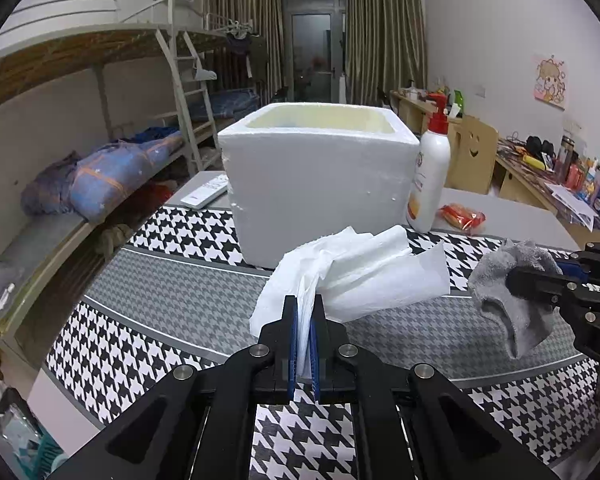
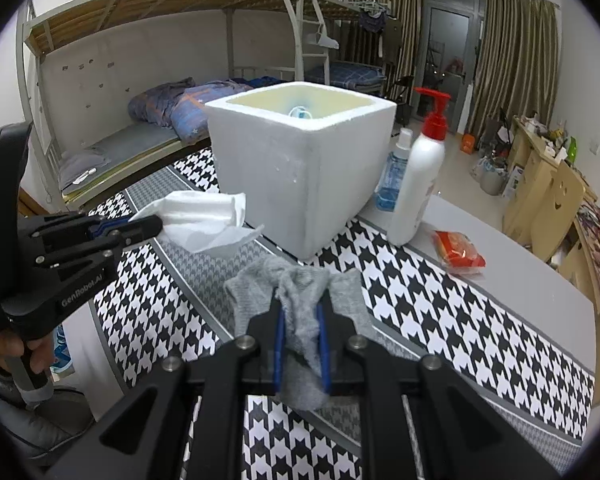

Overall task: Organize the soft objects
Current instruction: 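Carry the tissues and grey sock over the white foam box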

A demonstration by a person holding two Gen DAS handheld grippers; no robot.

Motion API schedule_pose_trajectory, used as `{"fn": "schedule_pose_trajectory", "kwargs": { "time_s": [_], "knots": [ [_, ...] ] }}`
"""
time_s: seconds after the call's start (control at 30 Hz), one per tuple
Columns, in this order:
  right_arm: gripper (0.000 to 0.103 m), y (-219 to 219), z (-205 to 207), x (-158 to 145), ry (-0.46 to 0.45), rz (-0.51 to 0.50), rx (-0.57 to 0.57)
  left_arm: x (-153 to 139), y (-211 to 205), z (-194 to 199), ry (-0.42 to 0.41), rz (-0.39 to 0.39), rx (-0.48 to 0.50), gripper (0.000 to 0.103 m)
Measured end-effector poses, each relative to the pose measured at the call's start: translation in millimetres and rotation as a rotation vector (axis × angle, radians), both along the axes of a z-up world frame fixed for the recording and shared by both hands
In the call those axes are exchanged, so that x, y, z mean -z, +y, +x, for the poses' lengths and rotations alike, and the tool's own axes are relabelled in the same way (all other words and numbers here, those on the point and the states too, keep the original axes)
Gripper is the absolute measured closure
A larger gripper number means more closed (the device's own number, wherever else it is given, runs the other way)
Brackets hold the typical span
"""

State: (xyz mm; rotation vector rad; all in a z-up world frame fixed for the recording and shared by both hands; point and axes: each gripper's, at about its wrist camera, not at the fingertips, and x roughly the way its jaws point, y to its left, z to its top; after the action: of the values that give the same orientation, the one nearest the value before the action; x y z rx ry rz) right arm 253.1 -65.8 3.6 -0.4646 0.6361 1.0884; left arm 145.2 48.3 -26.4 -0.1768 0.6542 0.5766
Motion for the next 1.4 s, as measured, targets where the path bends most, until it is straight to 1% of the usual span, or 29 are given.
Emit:
{"fn": "schedule_pose_trajectory", "kwargs": {
  "time_s": [0.4,0.6,0.9,1.4],
  "knots": [
    [0.086,16,-4,-9,-0.022,0.011,-0.025,-17,14,-7,-0.033,0.032,-0.020,0.097],
    [0.086,21,-5,-18,-0.035,0.030,-0.015,-29,18,-9,-0.059,0.053,-0.014,0.097],
    [0.086,28,-5,-27,-0.046,0.044,0.006,-41,28,-9,-0.091,0.063,0.002,0.097],
    [0.086,44,-3,-42,-0.061,0.083,0.035,-58,40,-8,-0.117,0.088,0.023,0.097]
  ]
}}
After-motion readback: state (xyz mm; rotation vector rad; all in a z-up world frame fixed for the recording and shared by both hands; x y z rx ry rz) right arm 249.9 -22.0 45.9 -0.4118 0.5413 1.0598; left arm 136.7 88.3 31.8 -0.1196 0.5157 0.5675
